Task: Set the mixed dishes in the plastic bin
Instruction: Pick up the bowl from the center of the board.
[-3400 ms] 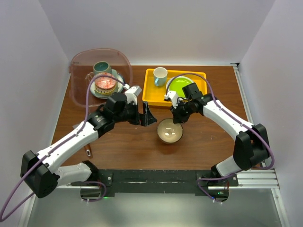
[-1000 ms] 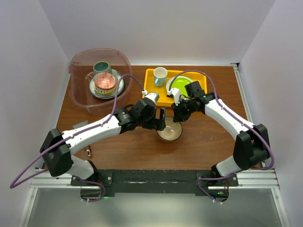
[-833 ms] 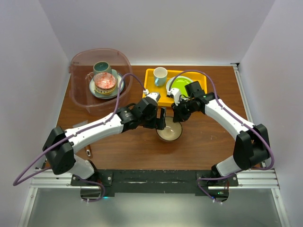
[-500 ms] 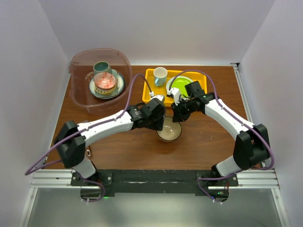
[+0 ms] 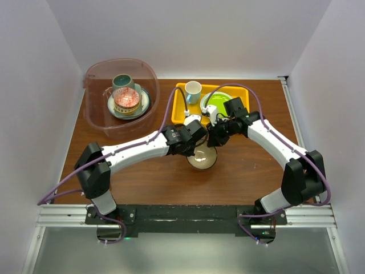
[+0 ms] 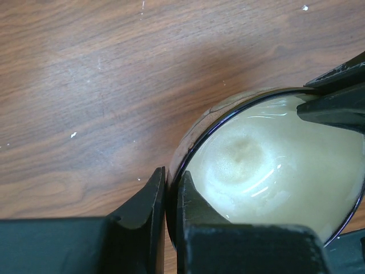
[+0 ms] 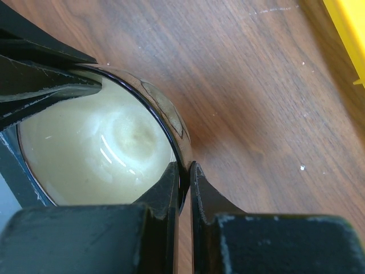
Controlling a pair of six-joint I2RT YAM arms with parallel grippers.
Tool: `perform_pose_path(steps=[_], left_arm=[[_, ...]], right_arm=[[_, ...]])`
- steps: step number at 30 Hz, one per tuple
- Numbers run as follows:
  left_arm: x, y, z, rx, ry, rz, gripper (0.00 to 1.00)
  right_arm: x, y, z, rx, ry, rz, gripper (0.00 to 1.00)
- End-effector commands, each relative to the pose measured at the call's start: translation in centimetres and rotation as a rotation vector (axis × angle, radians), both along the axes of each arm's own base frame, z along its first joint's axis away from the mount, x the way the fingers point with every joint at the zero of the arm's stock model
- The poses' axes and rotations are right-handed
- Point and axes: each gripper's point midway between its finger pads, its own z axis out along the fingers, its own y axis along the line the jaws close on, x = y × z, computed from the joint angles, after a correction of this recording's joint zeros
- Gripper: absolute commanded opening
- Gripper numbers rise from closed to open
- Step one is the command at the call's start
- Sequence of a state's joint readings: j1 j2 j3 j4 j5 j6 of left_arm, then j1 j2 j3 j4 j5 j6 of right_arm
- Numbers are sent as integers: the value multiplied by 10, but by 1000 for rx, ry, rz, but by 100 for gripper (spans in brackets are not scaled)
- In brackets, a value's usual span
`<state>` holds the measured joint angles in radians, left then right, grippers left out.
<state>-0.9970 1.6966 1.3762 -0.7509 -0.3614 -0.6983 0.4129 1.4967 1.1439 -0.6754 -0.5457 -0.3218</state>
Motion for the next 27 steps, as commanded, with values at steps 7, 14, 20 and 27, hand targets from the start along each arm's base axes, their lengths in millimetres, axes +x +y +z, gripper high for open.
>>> perform_pose_path(steps=[7,14,20,27], left_arm=[[6,9,45,-43,-140,-34,0],[17,35,60,-18,-186,-11,0],[27,58,83,-32,-238,11,0],[41,88,114,-51,-302,31,0]], right_arm=[[-11,27,55,198,-75,150,28],[-21,29,70,236,-105,234,73],[-27,28,84,249,-161,285,88],[-36,29,89,276,-160,342,90]])
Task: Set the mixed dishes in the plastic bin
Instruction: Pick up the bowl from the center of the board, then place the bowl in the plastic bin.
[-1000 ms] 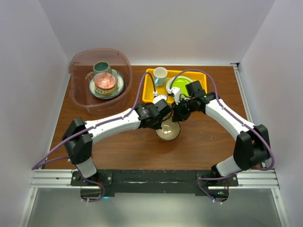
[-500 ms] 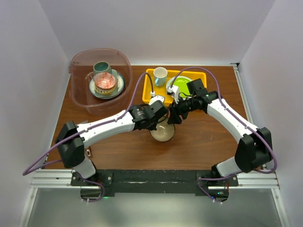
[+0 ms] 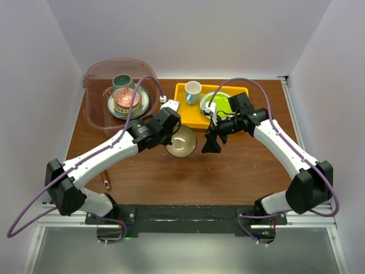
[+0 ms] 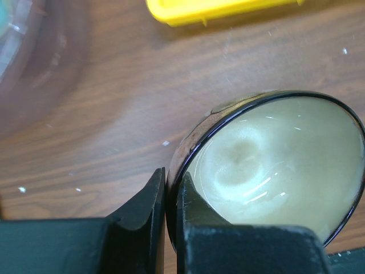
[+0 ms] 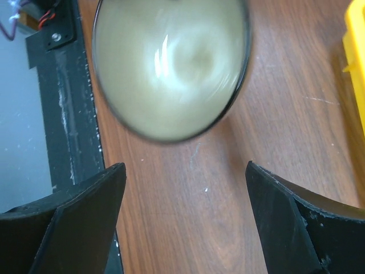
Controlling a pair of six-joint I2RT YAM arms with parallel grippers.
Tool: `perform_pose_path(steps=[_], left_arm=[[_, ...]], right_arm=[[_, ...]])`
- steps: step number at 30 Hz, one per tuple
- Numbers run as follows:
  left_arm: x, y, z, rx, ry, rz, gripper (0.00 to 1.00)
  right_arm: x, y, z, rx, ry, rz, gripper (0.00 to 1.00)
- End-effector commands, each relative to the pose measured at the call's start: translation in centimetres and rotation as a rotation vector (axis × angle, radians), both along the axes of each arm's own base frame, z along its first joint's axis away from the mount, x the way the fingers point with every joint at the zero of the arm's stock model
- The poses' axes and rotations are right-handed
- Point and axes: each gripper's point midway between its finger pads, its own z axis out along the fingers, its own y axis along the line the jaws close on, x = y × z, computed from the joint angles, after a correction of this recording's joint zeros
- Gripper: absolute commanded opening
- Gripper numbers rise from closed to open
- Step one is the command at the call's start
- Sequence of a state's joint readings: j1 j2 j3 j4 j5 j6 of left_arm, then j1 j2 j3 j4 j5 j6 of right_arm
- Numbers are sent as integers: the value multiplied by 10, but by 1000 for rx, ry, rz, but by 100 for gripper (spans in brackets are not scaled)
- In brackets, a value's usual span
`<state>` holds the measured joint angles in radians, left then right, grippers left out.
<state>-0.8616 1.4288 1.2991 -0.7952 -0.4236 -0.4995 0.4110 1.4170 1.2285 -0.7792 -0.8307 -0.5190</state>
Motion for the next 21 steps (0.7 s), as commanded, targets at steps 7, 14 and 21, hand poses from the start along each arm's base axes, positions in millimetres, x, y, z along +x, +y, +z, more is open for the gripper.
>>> perform_pose_path(steps=[7,14,21], left_arm=[[42,38,90,-94,-226,39,0],[63,63,126,-143,-294,69,0],[76,94,153,-159,-359,129,0]], right_arm=[[-11,2,18,57,-43,65,90],[-10,1,12,49,-34,57,91],[-9,1,7,45,-29,47,91]])
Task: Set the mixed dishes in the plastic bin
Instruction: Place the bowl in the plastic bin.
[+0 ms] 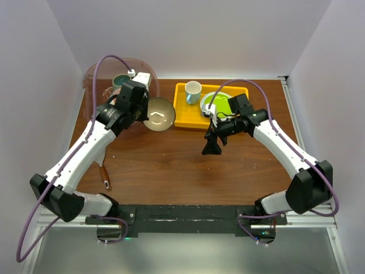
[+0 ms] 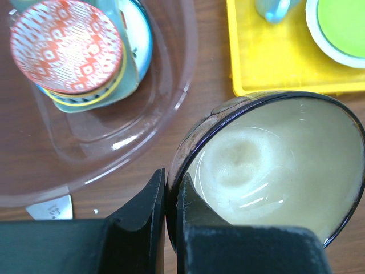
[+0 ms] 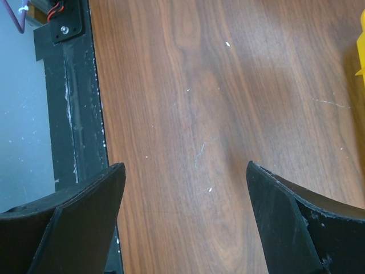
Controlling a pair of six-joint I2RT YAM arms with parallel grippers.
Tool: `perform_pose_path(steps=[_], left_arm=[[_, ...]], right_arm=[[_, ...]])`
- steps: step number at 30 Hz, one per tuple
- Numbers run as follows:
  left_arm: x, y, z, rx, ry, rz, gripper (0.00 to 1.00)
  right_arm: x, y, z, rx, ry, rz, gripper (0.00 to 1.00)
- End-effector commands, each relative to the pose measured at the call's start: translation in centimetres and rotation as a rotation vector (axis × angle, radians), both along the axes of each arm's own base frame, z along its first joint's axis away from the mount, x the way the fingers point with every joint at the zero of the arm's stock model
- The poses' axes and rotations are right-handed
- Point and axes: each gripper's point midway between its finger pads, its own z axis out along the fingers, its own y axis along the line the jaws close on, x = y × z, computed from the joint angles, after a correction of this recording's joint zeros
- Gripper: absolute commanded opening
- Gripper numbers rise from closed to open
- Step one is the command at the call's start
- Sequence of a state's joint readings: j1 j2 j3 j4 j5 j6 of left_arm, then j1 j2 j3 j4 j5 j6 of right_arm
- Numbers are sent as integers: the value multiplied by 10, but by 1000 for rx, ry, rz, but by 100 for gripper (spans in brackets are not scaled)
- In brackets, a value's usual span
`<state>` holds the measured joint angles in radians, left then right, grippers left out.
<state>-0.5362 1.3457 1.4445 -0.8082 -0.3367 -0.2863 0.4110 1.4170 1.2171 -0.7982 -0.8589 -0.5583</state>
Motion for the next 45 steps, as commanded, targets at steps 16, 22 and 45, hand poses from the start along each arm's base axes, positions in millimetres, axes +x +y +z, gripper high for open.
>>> perform_pose_path(steps=[16,22,45], left_arm=[[34,89,98,-199,-318,190,0],[40,111,101,-255,-342,237,0],[92,193,62,-338,-311,452,0]], right_arm=[[0,1,2,26,-22,-5,91],[0,1,2,27,-20,-5,91],[1,3,-7,30,4,-5,91]])
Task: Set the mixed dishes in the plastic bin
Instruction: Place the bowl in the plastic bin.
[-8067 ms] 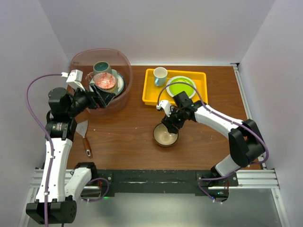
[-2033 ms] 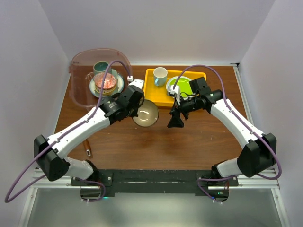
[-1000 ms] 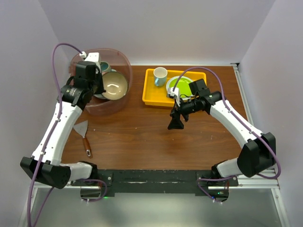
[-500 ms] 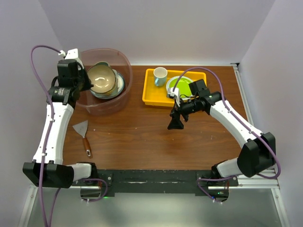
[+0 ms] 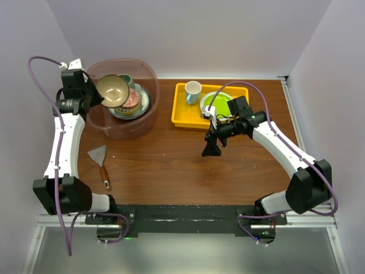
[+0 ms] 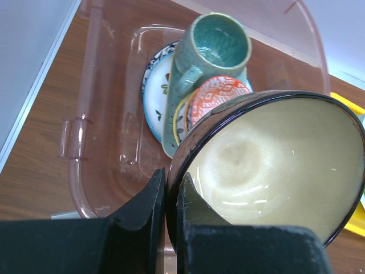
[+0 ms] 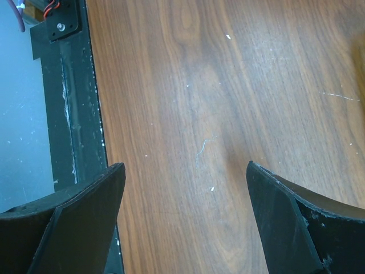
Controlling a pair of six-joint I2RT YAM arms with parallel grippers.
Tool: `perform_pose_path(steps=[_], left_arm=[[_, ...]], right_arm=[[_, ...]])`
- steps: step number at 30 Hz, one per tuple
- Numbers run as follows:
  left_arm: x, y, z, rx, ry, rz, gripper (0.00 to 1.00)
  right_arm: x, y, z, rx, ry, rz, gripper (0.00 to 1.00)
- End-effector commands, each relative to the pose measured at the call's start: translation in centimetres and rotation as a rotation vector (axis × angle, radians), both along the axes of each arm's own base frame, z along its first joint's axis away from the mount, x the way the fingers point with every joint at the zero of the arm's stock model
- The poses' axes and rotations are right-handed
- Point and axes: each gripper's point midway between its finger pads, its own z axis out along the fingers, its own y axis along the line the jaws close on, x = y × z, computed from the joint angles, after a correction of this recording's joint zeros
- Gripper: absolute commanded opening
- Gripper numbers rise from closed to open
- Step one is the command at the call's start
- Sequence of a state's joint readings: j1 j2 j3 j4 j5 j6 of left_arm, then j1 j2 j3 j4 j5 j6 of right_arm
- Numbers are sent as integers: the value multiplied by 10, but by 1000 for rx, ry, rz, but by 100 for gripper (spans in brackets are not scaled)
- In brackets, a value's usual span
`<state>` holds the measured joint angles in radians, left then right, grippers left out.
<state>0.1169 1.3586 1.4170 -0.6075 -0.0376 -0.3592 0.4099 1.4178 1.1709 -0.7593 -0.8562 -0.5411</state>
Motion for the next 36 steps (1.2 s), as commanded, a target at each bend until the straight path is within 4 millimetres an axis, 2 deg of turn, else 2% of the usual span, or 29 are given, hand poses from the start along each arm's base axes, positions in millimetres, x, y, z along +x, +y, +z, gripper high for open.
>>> perform_pose_path(steps=[1,3,7,13,20,25,29,30,31,36], left_arm=[[32,15,43,-32,-193,36,0],[39,23,41,-36,-196,52,0],[60,20,33,-74,-174,22,0],[78,25,28,-79,-162,33,0],[94,14,35,-146,-188,-19,0],[102,1,31,-179,-182,-69,0],[107,-8,19,-116,-114,-83,0],[111,-4,19,-85,-105,-60,0],[113,-11,17,-65,-93,-66,0],[117,-6,3,74,-8,-16,0]], right_arm=[[2,3,6,37,-20,5,91],[1,4,5,35,-16,6,91],[2,4,4,36,-14,5,91],[2,2,4,32,-24,1,91],[2,3,2,35,-13,4,91],[2,3,1,36,-12,3,91],[1,4,1,38,-11,6,91],[2,3,2,39,-14,5,91],[2,4,2,41,-14,5,91],[1,3,4,44,-20,5,91]])
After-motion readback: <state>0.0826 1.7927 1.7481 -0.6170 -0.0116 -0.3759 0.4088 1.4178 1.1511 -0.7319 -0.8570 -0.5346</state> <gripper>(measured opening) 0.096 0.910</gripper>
